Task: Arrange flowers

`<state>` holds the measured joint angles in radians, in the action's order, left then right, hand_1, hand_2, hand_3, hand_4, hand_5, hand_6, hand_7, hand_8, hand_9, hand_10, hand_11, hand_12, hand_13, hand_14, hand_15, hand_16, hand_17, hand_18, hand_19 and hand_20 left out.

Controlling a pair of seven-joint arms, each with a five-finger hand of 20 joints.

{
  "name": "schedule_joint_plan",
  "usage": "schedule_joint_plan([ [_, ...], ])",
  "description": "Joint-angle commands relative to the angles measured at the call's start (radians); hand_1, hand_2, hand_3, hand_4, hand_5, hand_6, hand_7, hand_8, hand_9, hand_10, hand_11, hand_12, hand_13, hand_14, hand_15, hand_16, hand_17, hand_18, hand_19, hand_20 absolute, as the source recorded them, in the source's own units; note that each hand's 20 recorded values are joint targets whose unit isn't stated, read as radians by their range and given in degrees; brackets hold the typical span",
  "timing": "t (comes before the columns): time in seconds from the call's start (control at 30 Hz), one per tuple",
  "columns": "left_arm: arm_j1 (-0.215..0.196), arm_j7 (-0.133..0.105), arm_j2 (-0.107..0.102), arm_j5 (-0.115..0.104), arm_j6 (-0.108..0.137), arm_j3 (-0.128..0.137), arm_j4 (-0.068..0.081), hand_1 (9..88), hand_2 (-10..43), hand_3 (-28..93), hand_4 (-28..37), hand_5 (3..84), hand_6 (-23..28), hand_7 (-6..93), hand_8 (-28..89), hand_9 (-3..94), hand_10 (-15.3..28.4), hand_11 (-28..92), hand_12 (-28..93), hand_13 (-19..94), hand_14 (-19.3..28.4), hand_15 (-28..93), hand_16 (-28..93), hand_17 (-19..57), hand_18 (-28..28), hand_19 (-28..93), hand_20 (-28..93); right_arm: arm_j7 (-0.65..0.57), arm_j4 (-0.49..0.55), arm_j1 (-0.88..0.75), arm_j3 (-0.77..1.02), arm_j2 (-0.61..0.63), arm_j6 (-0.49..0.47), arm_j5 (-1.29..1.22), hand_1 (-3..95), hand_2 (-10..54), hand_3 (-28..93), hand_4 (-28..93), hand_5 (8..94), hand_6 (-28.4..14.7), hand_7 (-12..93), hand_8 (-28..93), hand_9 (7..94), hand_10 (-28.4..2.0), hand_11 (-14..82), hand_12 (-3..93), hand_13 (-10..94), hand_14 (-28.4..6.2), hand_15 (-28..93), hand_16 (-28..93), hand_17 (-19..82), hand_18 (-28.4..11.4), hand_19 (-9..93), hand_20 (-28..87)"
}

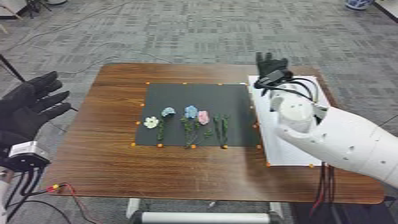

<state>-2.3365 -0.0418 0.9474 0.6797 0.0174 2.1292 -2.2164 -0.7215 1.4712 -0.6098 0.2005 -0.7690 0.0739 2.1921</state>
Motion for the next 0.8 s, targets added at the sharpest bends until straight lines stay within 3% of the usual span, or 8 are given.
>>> schedule_joint_plan([
  [0.03, -0.024, -0.009, 0.016, 0.003, 0.004, 0.017, -0.015, 24.4, -6.3, 69, -28.1, 26.3, 2.9, 23.1, -11, 20.2, 11.3, 25, 13, 13, 14.6, 43, -9, -7.9, 20.7, 41, 8, -0.108, -0.081, -0.072, 0.136, 0.072, -0.149, -0.078, 31.0, -9.5, 93, -28, 19.8, -13.0, 8, -5, 23.7, -19.6, 5.4, 12.6, 51, -11.9, 84, 25, 27, -21.7, 81, 49],
  [0.2, -0.028, -0.009, 0.021, 0.003, 0.004, 0.019, -0.018, 24.4, -6.3, 69, -28.2, 26.3, 3.0, 23.2, -11, 20.2, 11.5, 25, 13, 13, 14.6, 43, -9, -7.9, 20.7, 41, 8, -0.086, -0.107, -0.108, 0.208, 0.061, -0.231, -0.139, 31.7, -9.5, 92, -27, 23.7, -15.0, 8, -4, 29.5, -21.5, 6.6, 12.1, 53, -11.3, 84, 25, 30, -22.7, 83, 49],
  [0.3, -0.026, -0.01, 0.018, 0.002, 0.004, 0.017, -0.017, 24.5, -6.4, 69, -28.2, 26.4, 2.9, 23.4, -11, 20.4, 11.5, 25, 13, 13, 14.6, 43, -9, -7.8, 20.8, 41, 7, -0.078, -0.112, -0.133, 0.239, 0.052, -0.26, -0.158, 32.4, -9.5, 92, -27, 27.3, -14.3, 9, -5, 34.3, -17.2, 9.1, 12.3, 55, -11.0, 84, 26, 30, -22.7, 83, 48],
  [0.43, -0.023, -0.01, 0.018, 0.002, 0.001, 0.018, -0.018, 24.4, -6.2, 69, -28.1, 26.5, 2.9, 23.2, -11, 20.4, 11.4, 25, 12, 13, 14.6, 43, -9, -7.8, 20.8, 41, 7, -0.081, -0.111, -0.148, 0.252, 0.038, -0.321, -0.147, 33.3, -9.5, 90, -28, 33.8, -12.2, 12, -7, 41.4, -14.5, 11.3, 11.8, 57, -10.8, 83, 26, 31, -22.6, 84, 48],
  [0.57, -0.022, -0.008, 0.019, 0.003, 0.001, 0.018, -0.018, 24.4, -6.2, 69, -28.1, 26.5, 2.9, 23.3, -11, 20.4, 11.4, 25, 12, 13, 14.6, 43, -9, -7.8, 20.9, 41, 7, -0.095, -0.1, -0.162, 0.276, 0.024, -0.398, -0.168, 33.8, -9.5, 89, -28, 38.9, -10.1, 15, -8, 47.5, -14.9, 14.1, 13.5, 58, -10.3, 84, 27, 32, -22.8, 87, 49],
  [0.67, -0.017, -0.005, 0.019, 0.003, 0.0, 0.016, -0.016, 24.5, -6.2, 69, -28.1, 26.5, 2.9, 23.4, -11, 20.4, 11.5, 25, 12, 13, 14.6, 43, -9, -7.8, 20.9, 41, 7, -0.111, -0.092, -0.163, 0.261, 0.021, -0.393, -0.156, 34.8, -9.5, 88, -28, 43.8, -7.6, 22, -9, 52.3, -14.2, 24.6, 19.9, 60, -9.8, 84, 29, 34, -22.8, 88, 50],
  [0.73, -0.019, -0.006, 0.018, 0.003, 0.002, 0.016, -0.016, 24.5, -6.1, 69, -28.1, 26.5, 2.9, 23.3, -11, 20.4, 11.5, 25, 12, 13, 14.6, 43, -9, -7.8, 20.9, 41, 7, -0.108, -0.084, -0.167, 0.252, 0.021, -0.38, -0.131, 37.7, -9.5, 88, -28, 48.1, -4.5, 33, -12, 55.6, -13.2, 36.3, 25.2, 63, -8.5, 83, 30, 35, -22.1, 90, 49],
  [0.8, -0.019, -0.008, 0.017, 0.001, 0.003, 0.015, -0.015, 24.5, -6.1, 69, -28.1, 26.5, 2.9, 23.3, -11, 20.4, 11.5, 25, 12, 13, 14.6, 43, -9, -7.8, 20.9, 41, 7, -0.074, -0.075, -0.172, 0.236, 0.031, -0.336, -0.096, 42.5, -9.5, 85, -28, 50.7, -2.6, 42, -9, 59.5, -11.2, 36.3, 38.7, 65, -8.2, 82, 32, 36, -21.6, 90, 49],
])
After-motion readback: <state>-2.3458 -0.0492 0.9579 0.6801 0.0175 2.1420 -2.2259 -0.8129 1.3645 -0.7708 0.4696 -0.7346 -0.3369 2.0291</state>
